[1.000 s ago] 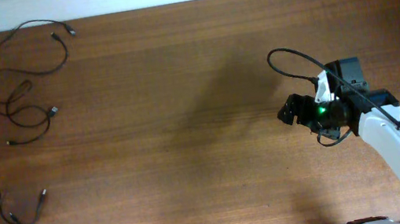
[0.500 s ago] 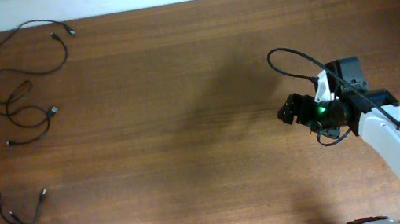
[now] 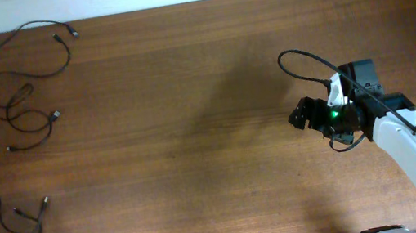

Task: Untangle cables

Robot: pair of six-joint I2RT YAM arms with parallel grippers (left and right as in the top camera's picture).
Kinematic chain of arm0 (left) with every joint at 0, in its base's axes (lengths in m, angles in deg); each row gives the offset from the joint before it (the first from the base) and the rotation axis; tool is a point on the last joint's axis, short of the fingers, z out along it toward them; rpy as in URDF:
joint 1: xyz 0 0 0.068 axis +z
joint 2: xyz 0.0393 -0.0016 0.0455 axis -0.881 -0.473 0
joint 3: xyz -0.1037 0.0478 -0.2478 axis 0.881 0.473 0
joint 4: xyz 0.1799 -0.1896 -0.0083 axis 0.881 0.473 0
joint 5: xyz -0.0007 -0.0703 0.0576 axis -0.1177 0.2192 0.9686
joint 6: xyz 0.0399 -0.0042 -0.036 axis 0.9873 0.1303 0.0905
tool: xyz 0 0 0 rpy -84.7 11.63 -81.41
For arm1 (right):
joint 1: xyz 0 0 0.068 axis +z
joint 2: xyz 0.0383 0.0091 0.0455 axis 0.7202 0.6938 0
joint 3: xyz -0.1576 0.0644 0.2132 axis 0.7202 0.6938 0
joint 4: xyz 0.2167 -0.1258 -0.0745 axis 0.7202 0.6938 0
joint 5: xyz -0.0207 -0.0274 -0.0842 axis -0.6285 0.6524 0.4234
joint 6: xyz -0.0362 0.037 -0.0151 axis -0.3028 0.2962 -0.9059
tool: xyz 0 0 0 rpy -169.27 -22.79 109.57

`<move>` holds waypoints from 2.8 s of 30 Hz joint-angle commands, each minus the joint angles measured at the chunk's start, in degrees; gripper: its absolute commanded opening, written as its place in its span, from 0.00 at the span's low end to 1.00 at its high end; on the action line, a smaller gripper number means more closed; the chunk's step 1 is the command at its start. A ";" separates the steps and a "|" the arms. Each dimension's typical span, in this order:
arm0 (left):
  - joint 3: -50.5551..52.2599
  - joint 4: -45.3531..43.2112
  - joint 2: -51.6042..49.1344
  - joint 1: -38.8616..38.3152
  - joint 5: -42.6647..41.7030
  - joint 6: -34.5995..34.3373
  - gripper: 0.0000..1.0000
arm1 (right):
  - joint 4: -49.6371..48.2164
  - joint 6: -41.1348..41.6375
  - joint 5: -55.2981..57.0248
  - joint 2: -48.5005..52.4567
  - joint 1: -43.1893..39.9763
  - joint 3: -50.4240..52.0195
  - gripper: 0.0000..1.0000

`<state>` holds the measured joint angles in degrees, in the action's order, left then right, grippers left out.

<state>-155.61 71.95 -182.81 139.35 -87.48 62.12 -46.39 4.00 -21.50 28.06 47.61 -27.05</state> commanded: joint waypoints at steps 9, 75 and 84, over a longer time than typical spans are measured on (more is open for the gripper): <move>1.09 -1.60 -1.66 -0.33 -8.44 -9.94 0.17 | 0.02 -0.63 0.55 -0.85 0.33 0.13 0.95; -17.84 -5.49 7.61 -90.71 11.28 -1.86 0.99 | 30.67 -0.35 16.39 -59.87 0.33 0.13 0.98; -17.84 -5.42 7.61 -91.06 11.28 -1.88 0.99 | 30.67 -0.39 16.31 -59.95 0.33 0.13 0.98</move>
<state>-172.94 66.64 -176.21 48.23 -75.79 59.32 -15.55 4.00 -6.06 -31.79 47.68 -26.90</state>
